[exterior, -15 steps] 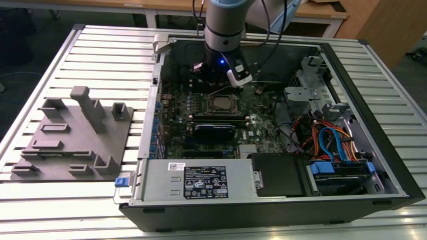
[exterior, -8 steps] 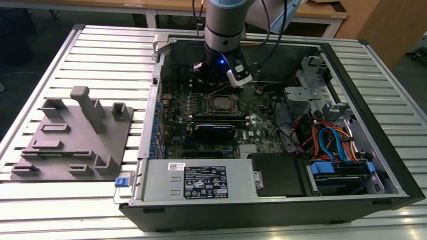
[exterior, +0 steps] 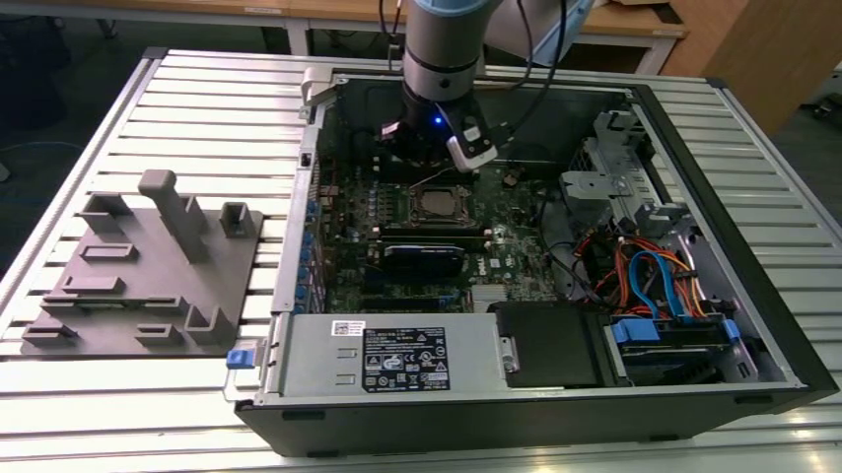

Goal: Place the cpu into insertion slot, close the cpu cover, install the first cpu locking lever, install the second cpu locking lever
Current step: 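Install the first cpu locking lever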

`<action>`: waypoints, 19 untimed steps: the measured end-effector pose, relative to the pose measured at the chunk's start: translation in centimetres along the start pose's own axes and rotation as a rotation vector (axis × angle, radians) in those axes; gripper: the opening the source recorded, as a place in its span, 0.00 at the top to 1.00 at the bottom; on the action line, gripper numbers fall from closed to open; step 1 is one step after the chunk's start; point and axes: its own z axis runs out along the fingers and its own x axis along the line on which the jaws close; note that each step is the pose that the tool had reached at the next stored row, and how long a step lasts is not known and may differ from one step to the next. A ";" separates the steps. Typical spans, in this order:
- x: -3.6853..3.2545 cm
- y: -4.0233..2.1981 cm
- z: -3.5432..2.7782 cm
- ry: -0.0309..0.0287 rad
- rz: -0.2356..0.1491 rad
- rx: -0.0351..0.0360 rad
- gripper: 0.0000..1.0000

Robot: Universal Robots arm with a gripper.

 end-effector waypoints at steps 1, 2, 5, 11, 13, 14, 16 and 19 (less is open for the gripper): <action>0.00 0.02 -0.11 -0.0001 0.000 -0.0001 0.89; 0.00 0.06 -0.26 0.0000 0.000 -0.0001 0.89; -0.01 0.17 -0.83 0.0000 0.000 -0.0001 0.89; -0.01 0.27 -1.29 0.0002 0.000 0.0264 0.89; -0.01 0.26 -1.29 0.0003 0.000 0.0312 0.89; -0.01 0.26 -1.29 0.0003 0.000 0.0312 0.89; 0.00 0.26 -1.30 0.0004 0.000 0.0315 0.89; -0.06 0.27 -1.29 0.0003 0.000 0.0319 0.89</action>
